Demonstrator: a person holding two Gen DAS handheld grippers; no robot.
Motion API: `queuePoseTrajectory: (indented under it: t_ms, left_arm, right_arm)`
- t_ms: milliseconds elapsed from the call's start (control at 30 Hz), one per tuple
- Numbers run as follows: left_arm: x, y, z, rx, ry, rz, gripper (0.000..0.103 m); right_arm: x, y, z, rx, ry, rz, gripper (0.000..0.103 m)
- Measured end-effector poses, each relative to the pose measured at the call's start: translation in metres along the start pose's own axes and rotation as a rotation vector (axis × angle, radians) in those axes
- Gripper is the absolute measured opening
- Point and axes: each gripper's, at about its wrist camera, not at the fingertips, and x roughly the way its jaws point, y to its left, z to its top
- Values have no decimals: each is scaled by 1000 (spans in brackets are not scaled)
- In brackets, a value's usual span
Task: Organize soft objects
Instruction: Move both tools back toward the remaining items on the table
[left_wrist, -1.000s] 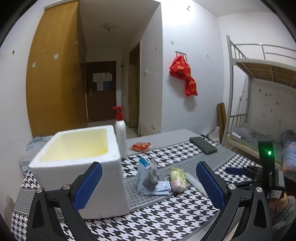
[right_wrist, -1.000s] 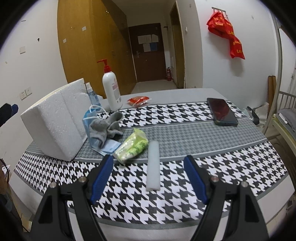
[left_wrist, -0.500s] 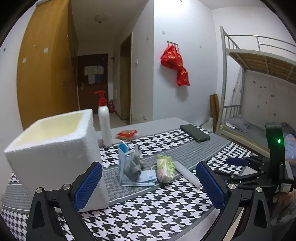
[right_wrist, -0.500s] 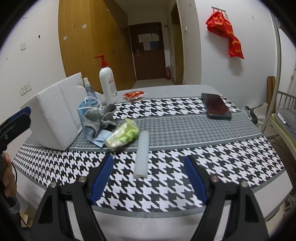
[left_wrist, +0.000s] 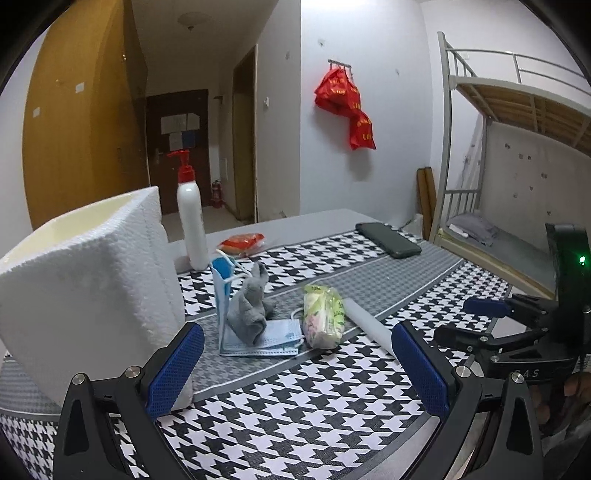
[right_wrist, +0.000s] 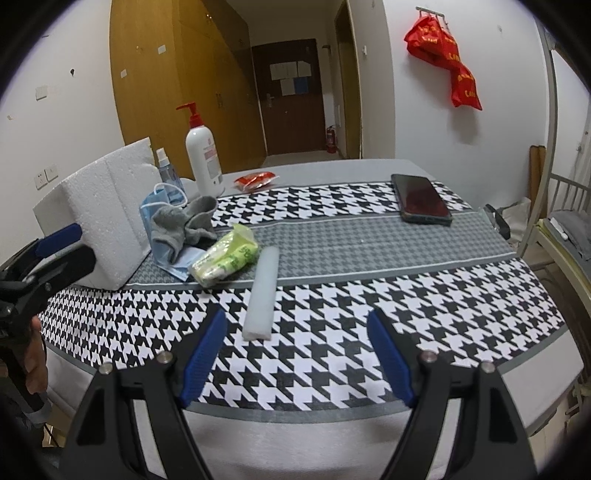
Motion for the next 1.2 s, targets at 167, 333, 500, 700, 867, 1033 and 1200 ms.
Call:
queuePoseTrajectory:
  t_ms: [167, 333, 500, 700, 867, 1033, 1200]
  left_arm:
    - [11, -3, 0, 3, 18, -13, 102]
    - [21, -7, 2, 16, 34, -21, 102]
    - [27, -4, 3, 6, 32, -15, 101]
    - [36, -9, 5, 40, 43, -22, 96]
    - [47, -16, 7, 74, 78, -30, 91]
    - [54, -15, 8, 87, 114, -40, 91]
    - [68, -26, 7, 132, 184, -43, 88]
  right_arm:
    - [3, -3, 0, 3, 3, 8, 82]
    - [8, -6, -1, -3, 19, 15, 82]
    - [14, -9, -2, -3, 33, 28, 82]
    - [19, -10, 0, 2, 42, 46, 82]
    - [21, -12, -1, 1, 44, 65, 82]
    - [24, -10, -2, -3, 63, 85, 82]
    - [23, -11, 0, -10, 67, 93, 82]
